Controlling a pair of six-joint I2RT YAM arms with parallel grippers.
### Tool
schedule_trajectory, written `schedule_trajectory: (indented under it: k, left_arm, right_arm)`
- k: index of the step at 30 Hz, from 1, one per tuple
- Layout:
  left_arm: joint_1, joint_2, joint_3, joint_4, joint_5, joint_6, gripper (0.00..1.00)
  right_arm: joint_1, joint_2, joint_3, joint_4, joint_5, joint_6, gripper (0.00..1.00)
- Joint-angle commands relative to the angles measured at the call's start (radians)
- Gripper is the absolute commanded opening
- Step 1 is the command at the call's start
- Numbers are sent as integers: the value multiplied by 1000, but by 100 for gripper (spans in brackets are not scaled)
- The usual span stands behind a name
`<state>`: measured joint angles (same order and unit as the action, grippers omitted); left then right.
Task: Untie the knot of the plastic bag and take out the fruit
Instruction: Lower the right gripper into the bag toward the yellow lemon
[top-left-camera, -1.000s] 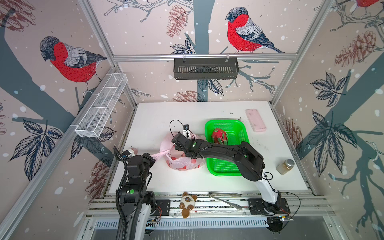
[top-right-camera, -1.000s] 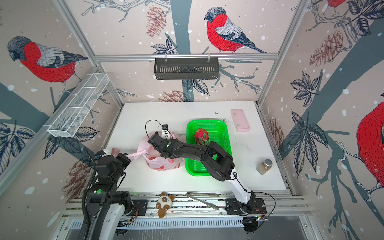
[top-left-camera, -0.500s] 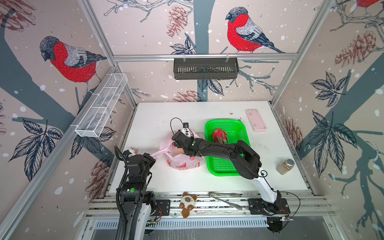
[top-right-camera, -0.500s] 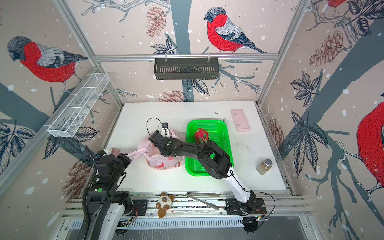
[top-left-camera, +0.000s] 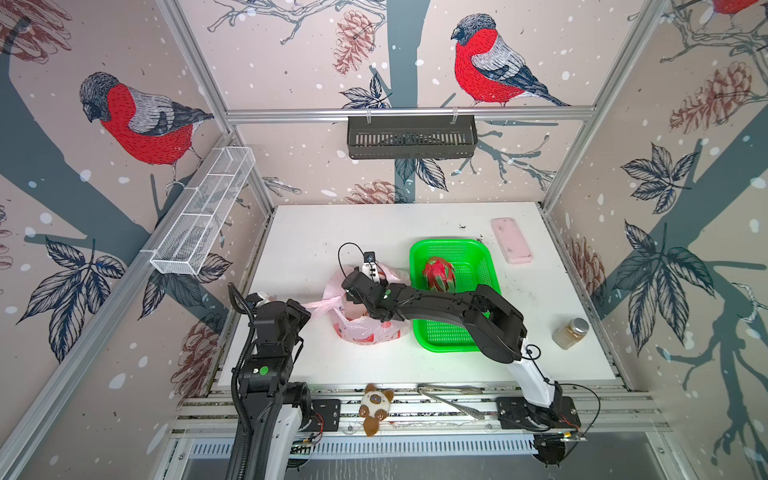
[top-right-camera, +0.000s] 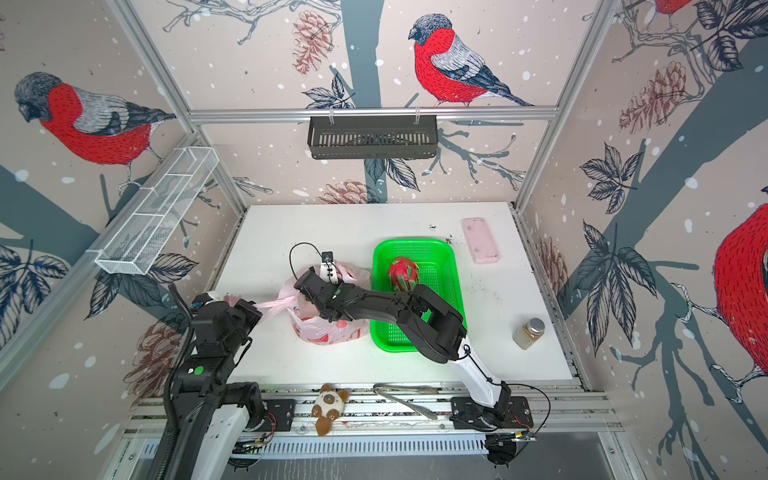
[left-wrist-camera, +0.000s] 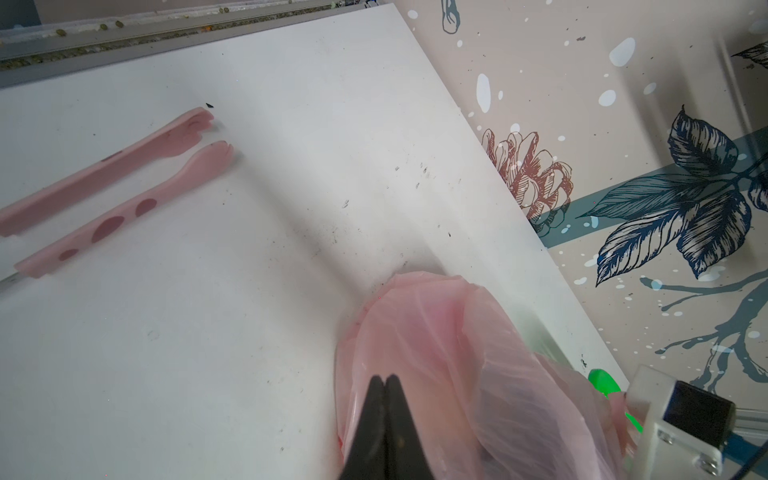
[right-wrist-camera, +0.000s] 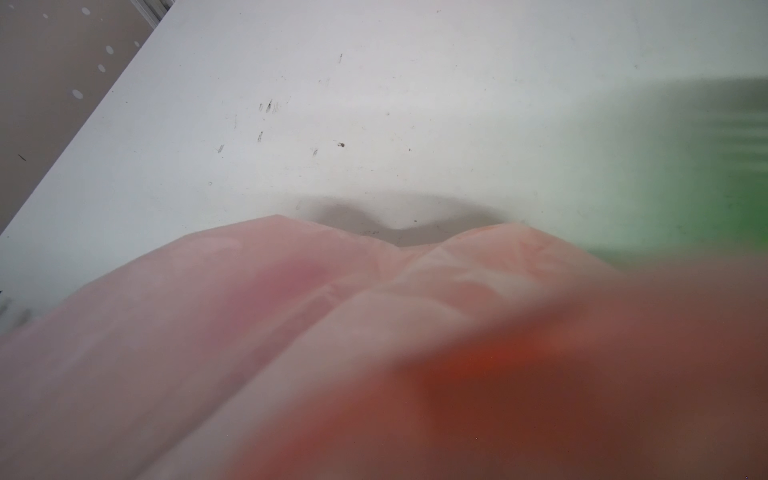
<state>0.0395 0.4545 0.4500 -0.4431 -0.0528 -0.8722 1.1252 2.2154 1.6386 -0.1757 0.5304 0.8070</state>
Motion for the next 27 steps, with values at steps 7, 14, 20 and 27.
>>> schedule_trajectory:
  k: [7,14,20,27]
  left_arm:
    - [-1,37,16,-19,23,-7,0]
    - [-1,36,9,-8,4,-9,0]
    - [-1,66,-23,34,-38,-6,0]
    - [-1,158,-31,109,-56,11,0]
  right_arm:
    - [-10,30,-53,-124,-144,113,89]
    - [-23,50,-29,-128,-138,79,70]
    - [-22,32,-21,-125,-114,23,50]
    - [-21,-30,-41,-84,-103,-71,31]
